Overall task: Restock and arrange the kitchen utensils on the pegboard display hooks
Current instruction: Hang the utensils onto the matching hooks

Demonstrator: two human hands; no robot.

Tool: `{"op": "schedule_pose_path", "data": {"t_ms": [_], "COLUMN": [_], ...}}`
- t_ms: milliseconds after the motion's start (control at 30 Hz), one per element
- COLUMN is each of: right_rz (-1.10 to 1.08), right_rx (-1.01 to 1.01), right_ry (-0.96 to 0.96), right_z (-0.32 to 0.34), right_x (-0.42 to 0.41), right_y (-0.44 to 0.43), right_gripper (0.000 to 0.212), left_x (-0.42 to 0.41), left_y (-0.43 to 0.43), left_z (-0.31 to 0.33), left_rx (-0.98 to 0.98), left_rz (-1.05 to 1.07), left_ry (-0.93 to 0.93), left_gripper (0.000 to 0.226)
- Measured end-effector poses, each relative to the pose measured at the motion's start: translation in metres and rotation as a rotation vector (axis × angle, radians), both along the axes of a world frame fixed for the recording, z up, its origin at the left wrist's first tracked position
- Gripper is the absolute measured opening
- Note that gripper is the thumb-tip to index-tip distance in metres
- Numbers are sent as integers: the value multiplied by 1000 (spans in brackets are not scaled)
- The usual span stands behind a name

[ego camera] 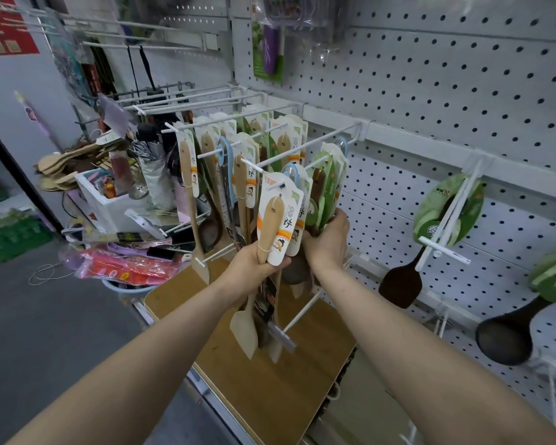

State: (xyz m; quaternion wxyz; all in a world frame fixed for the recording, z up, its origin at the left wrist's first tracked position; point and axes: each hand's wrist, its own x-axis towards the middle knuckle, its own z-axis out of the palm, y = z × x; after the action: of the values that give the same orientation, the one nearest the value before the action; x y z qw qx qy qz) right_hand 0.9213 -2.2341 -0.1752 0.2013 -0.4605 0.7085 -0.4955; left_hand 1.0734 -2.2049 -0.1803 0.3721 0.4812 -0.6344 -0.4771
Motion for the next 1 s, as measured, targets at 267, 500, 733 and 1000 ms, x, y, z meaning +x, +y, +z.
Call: {"op": "schedule_pose_path", "data": {"t_ms": [267,500,733,1000], "right_rz": [181,226,202,284], "right_rx": [116,207,134,154], "right_ry": [-291,-210,-246,-18], "right_z": [0,1,-2,-5], "right_x": [-2,8,-6,-17], "right_y": [-11,-14,-23,-17], "right_gripper": [45,56,74,43], "left_x": [5,5,5,1], "left_y": [6,5,0,-2], "left_z": [4,4,3,-1], "left_rx": [6,9,6,0], "left_rz": [-5,-21,-10,-28], "left_ry": [-11,-22,-38,-1], "left_gripper": [29,25,24,16]}}
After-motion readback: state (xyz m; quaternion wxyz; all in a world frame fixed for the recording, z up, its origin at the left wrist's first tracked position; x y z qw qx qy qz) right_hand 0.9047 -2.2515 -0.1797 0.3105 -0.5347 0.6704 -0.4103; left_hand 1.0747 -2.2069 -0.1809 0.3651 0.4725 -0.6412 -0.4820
